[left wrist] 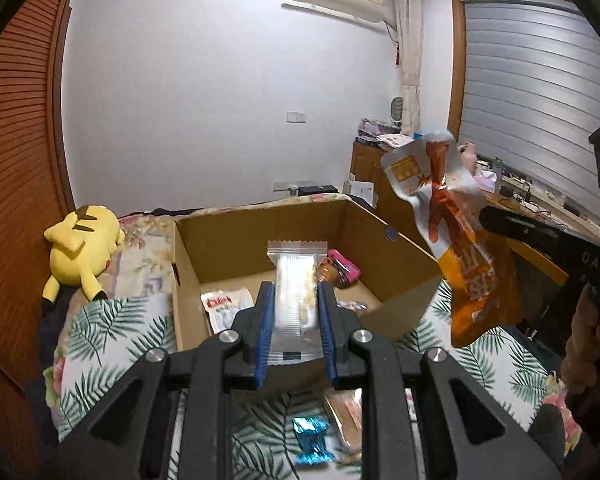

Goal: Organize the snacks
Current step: 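Lift the cake bar with the left tool while the right tool carries the orange pouch over the box, then open both tools to drop the cake bar and orange pouch into the box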

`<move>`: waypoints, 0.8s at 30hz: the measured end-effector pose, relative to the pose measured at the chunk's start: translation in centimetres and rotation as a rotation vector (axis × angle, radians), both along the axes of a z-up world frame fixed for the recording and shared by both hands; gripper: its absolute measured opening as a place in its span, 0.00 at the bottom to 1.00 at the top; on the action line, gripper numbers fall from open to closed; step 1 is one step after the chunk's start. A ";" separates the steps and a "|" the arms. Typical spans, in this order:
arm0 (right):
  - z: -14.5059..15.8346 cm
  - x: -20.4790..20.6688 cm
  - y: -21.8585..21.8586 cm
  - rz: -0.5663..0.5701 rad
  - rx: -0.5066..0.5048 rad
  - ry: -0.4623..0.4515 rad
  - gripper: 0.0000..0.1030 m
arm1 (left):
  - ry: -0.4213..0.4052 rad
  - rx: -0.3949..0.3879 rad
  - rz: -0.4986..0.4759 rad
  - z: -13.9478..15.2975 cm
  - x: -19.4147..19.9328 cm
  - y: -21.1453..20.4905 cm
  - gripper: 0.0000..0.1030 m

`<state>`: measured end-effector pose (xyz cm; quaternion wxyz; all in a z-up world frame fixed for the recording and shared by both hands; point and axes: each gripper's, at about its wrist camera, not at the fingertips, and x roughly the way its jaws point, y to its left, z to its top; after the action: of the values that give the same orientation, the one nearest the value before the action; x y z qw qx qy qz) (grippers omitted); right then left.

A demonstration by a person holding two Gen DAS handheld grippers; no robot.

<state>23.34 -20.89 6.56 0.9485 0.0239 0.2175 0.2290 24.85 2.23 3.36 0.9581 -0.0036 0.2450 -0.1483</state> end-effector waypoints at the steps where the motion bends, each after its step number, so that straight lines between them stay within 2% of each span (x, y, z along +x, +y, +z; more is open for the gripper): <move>1: 0.3 0.5 0.1 0.000 -0.003 -0.008 0.00 | 0.002 0.002 0.005 0.1 0.6 0.1 0.18; 7: 1.4 3.2 0.3 0.005 -0.009 -0.036 0.00 | 0.000 0.035 0.021 0.6 3.5 0.7 0.18; 12: 1.4 6.0 0.4 0.005 -0.015 -0.028 0.00 | 0.029 0.027 0.032 0.1 5.6 1.0 0.18; 24: -1.0 10.4 1.6 0.005 -0.067 0.016 0.00 | 0.087 0.057 0.038 -2.2 9.2 -0.8 0.18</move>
<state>33.76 -19.32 5.53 0.9464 -0.0068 0.2326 0.2239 34.01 1.40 1.20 0.9489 0.0129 0.2904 -0.1228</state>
